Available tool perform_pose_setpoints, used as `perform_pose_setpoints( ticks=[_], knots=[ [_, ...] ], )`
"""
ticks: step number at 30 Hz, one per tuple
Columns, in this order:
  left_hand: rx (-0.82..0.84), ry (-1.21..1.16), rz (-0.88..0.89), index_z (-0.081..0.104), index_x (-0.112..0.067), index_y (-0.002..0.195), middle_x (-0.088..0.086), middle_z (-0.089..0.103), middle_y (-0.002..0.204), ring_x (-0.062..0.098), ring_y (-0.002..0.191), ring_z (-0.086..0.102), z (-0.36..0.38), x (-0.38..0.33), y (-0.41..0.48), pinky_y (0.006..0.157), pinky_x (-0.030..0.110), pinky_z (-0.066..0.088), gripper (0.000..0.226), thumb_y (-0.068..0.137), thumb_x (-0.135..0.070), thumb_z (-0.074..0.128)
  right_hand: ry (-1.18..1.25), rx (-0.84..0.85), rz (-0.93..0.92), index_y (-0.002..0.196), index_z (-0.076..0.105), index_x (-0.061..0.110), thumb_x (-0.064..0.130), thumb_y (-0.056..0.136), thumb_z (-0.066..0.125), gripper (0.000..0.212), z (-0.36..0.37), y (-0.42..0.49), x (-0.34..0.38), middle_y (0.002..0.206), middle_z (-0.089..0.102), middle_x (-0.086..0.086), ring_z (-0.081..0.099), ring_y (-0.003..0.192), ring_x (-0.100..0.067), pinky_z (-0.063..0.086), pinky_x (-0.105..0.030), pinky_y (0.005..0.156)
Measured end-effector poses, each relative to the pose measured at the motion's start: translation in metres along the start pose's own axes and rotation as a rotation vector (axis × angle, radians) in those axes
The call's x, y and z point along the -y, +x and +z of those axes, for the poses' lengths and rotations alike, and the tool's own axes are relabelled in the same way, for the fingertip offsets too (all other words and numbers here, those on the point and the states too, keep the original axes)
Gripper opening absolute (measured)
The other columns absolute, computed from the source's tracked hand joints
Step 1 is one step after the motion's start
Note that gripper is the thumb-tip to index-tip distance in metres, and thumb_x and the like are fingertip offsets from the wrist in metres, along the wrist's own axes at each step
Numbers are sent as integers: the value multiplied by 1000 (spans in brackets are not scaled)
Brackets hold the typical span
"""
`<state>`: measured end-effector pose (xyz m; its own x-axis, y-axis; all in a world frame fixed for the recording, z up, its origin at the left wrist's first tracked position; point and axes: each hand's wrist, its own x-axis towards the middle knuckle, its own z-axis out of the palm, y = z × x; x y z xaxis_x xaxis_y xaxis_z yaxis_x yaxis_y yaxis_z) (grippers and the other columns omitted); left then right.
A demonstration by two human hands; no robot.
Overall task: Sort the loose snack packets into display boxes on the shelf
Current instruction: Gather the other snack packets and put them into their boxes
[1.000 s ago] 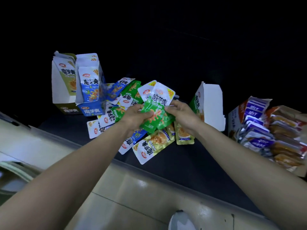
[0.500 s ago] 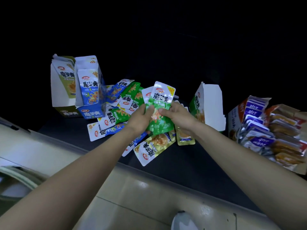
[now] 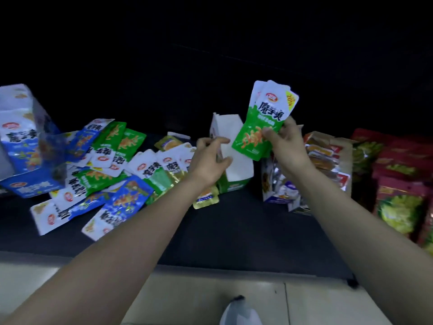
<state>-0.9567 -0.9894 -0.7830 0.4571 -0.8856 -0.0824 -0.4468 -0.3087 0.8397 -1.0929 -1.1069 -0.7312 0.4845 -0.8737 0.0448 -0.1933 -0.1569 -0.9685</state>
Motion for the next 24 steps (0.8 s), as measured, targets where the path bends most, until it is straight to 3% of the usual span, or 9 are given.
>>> perform_pose_setpoints(
  ticks=[2, 4, 8, 10, 14, 17, 20, 22, 24],
  knots=[
    [19, 84, 5, 44, -23, 140, 8, 34, 145, 29, 114, 52, 10, 2, 3, 91, 31, 45, 52, 92, -20, 65, -9, -10, -11, 135, 39, 10, 1, 99, 49, 38, 0, 0, 0, 108, 59, 8, 61, 94, 3, 52, -16, 76],
    [-21, 108, 33, 45, -18, 137, 9, 43, 141, 26, 98, 55, 16, 4, 3, 76, 31, 43, 53, 88, -9, 65, 10, -16, -16, 133, 38, 9, -2, 99, 48, 37, 6, 3, 0, 106, 59, 9, 61, 91, 5, 51, -14, 74],
    [-104, 155, 34, 46, -10, 129, 17, 60, 103, 20, 63, 45, 11, 6, -1, 48, 31, 26, 47, 85, 4, 56, -50, 33, -65, 125, 37, 18, -1, 99, 47, 34, 26, 10, 0, 107, 58, 7, 62, 93, 4, 53, -17, 79],
    [-141, 175, 28, 46, -12, 128, 14, 63, 91, 25, 68, 55, 7, 8, -4, 52, 38, 39, 49, 84, 4, 57, -118, 55, -81, 123, 38, 18, 2, 99, 47, 30, 32, 11, -5, 107, 58, 6, 62, 99, -8, 56, -31, 85],
    [-171, 171, 72, 47, -15, 127, 12, 67, 99, 27, 80, 62, 5, 6, -6, 68, 46, 51, 50, 82, 4, 58, -297, 7, -163, 122, 43, 7, 4, 93, 51, 31, 34, 10, -22, 115, 57, -5, 57, 110, -23, 52, -51, 86],
    [-184, 172, 75, 47, -16, 122, 8, 62, 100, 25, 75, 58, 10, 3, -5, 64, 45, 49, 48, 80, 4, 57, -352, -44, -188, 117, 45, 8, 9, 89, 51, 30, 34, 11, -31, 105, 58, -4, 57, 98, -25, 50, -47, 72],
    [-163, 153, 21, 43, -17, 127, 5, 63, 100, 25, 77, 60, 15, 6, -4, 64, 43, 50, 51, 81, -2, 59, -420, -113, -178, 103, 45, 27, 29, 88, 52, 17, 28, 12, -37, 79, 54, 2, 51, 77, -28, 40, -44, 61],
    [-110, 194, -23, 48, -12, 125, 8, 65, 88, 28, 76, 62, 16, 7, -3, 64, 42, 50, 42, 85, -9, 60, -458, -120, -173, 92, 45, 29, 36, 89, 52, 10, 24, 12, -39, 70, 45, 2, 43, 72, -23, 37, -42, 67],
    [-88, 227, -28, 56, -7, 106, 8, 62, 78, 30, 74, 60, 16, 9, -2, 61, 38, 46, 20, 87, -14, 58, -522, -125, -188, 94, 58, 15, 35, 91, 58, 20, 22, 11, -41, 84, 51, -2, 41, 89, -21, 39, -43, 82]
  ],
)
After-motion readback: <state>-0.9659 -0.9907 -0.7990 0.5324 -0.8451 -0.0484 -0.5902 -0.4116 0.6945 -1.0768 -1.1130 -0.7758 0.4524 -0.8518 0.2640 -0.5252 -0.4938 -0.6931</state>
